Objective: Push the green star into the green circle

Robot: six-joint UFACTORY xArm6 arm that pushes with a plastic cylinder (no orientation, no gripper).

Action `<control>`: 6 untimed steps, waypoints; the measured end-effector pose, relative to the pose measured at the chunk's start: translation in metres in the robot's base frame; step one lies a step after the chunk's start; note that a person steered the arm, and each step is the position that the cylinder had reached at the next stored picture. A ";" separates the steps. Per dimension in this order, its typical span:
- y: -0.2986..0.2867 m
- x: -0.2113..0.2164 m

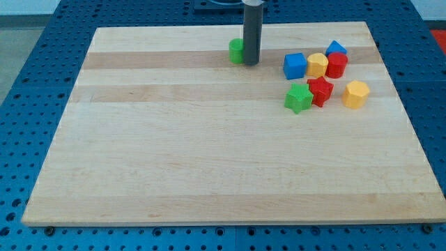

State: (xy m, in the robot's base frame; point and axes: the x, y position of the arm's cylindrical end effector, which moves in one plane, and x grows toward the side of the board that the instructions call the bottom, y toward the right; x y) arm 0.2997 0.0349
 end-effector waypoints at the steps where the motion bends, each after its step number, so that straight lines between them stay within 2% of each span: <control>1: -0.004 -0.014; 3: -0.003 -0.016; 6: 0.030 0.141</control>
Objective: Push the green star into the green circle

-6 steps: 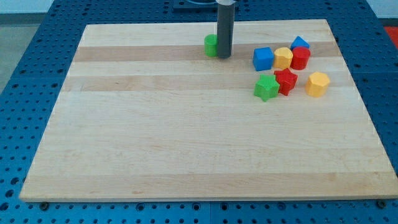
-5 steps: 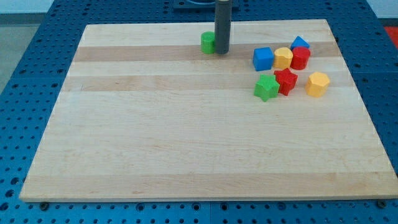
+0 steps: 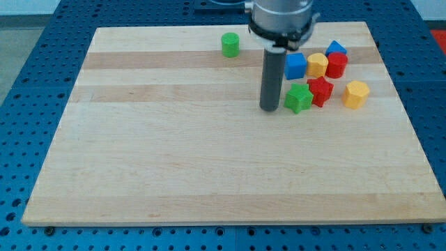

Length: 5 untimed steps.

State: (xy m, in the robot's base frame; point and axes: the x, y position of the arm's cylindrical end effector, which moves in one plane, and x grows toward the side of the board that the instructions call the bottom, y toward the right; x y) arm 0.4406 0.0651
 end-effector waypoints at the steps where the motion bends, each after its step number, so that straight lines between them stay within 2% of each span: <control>1: 0.009 0.037; 2: 0.038 0.057; 3: 0.110 0.057; 4: 0.112 0.057; 5: 0.108 0.030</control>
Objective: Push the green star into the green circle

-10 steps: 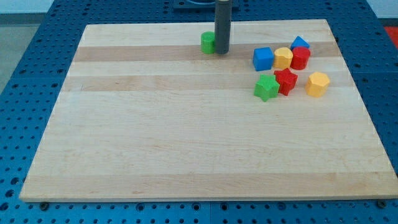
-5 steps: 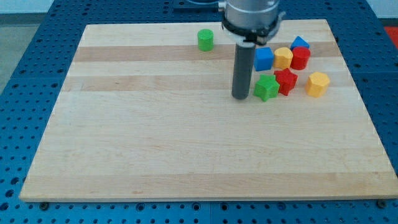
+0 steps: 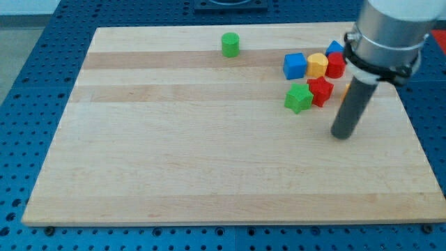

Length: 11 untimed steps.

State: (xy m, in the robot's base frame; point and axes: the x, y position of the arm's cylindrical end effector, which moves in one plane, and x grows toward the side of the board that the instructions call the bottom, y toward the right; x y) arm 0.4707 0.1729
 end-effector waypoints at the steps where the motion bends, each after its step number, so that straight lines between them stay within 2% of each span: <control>1: -0.014 -0.019; 2: -0.029 -0.039; 11: -0.142 -0.127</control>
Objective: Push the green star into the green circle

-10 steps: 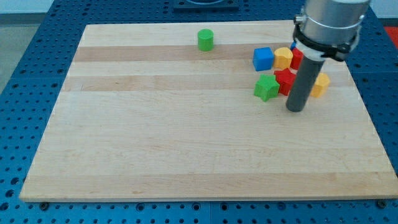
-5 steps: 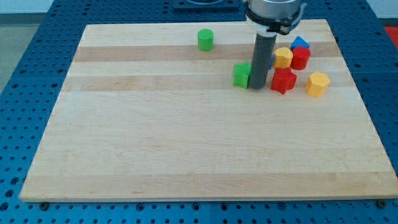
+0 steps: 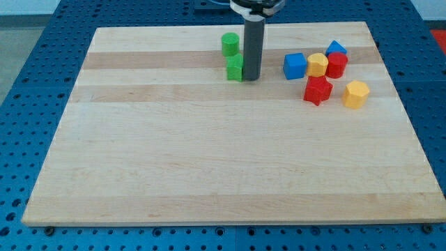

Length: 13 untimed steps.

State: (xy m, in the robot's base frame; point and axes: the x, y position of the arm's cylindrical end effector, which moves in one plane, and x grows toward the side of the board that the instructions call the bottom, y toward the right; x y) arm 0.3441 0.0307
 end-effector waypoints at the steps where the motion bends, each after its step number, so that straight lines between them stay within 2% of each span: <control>1: -0.004 -0.005; 3: 0.011 0.017; 4: -0.002 0.066; 5: -0.025 0.089; 6: -0.030 0.089; 9: -0.030 0.019; 10: -0.030 -0.016; 12: -0.030 -0.024; 13: -0.029 -0.013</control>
State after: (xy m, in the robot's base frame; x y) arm 0.3315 0.0012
